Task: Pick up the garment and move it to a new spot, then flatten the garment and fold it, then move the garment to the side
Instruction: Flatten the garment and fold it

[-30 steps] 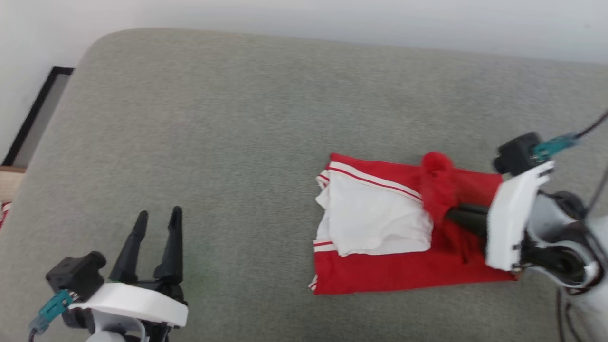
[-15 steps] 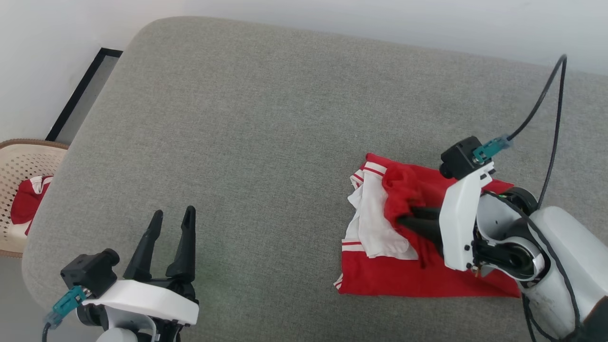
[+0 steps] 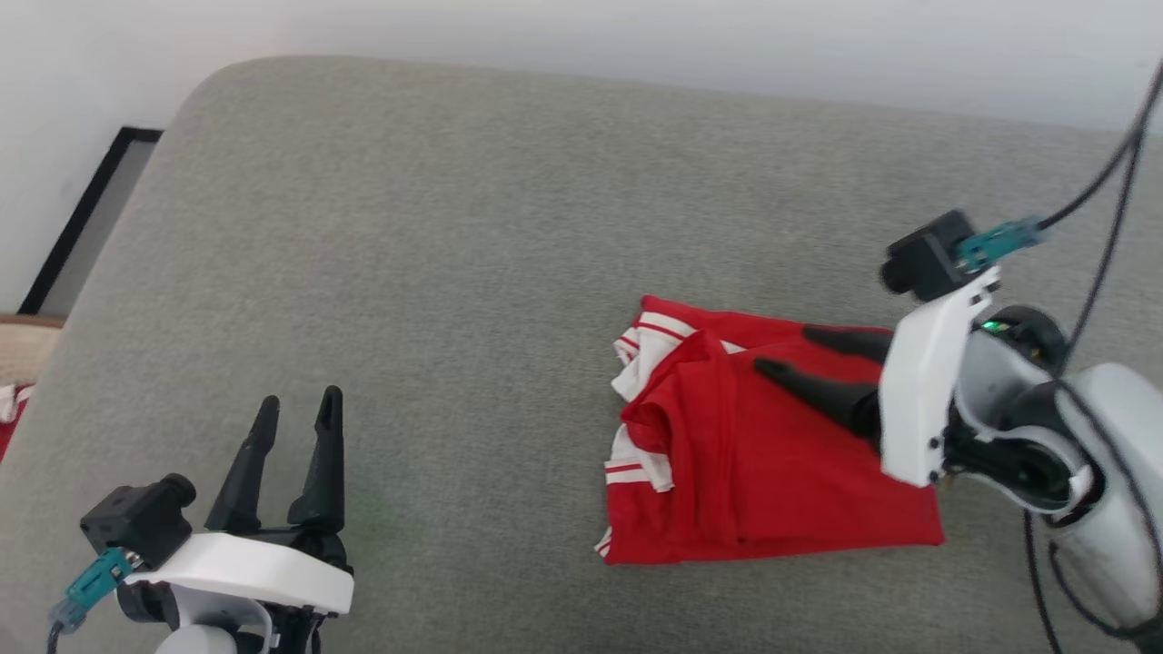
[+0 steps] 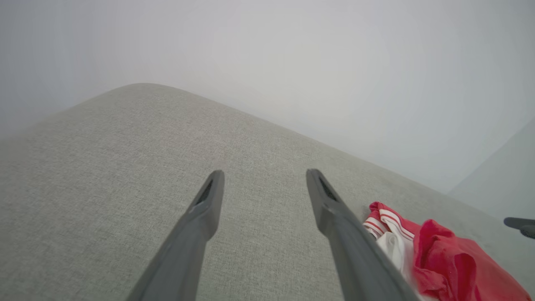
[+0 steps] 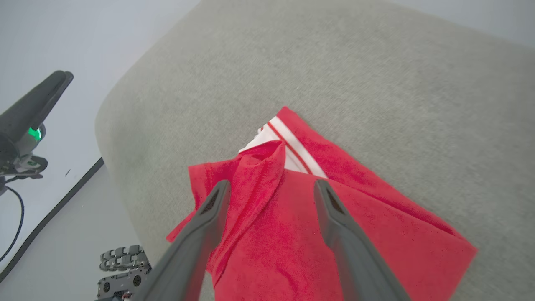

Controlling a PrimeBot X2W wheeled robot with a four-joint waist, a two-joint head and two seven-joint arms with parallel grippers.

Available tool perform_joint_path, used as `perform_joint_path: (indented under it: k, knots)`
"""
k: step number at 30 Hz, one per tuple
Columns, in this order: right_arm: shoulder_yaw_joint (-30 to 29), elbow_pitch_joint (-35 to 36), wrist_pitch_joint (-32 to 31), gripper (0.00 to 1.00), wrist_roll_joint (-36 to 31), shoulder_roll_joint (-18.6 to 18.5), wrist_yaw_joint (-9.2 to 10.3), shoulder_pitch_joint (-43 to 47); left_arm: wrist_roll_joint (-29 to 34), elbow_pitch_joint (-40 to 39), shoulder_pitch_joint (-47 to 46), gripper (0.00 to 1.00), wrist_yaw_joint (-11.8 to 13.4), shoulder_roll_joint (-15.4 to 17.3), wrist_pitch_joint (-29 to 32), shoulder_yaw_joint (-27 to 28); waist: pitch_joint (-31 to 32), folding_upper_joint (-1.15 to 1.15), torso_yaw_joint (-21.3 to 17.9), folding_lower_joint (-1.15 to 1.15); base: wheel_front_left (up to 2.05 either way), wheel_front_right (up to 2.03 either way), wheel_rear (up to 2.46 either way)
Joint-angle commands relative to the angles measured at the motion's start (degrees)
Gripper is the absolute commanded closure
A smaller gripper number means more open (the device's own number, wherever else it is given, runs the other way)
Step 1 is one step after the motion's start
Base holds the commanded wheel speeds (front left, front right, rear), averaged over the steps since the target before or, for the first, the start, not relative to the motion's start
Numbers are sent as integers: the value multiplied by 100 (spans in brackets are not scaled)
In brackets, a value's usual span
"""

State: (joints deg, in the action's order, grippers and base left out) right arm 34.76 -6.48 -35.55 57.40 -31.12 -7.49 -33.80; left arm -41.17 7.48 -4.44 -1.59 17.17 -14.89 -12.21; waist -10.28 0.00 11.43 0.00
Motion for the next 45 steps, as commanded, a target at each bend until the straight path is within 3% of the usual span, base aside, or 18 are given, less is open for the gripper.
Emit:
perform_joint_path:
  k: [1,11,22,32,45]
  knots:
    - [-88,34,137,0,-51,-67,0,-21,90,-31,61,0,0,46,-27,40,53,0,-144,0,0,0,0]
    - [-498,213,1312,0,-296,-456,0,358,167,-159,217,0,72,202,-33,239,233,0,-665,0,0,0,0]
    - [-1031,-205,3495,0,-1304,-805,0,1170,279,-288,576,0,159,362,-37,511,547,0,-1173,0,0,0,0]
    - [-1477,-987,4862,0,-1953,-517,0,1916,711,-320,1053,0,90,357,-36,968,889,0,-1435,0,0,0,0]
    - [-2453,-658,5071,0,-2792,73,1,2750,1272,-158,1447,0,-362,-28,-35,1623,1091,0,-1379,0,0,0,0]
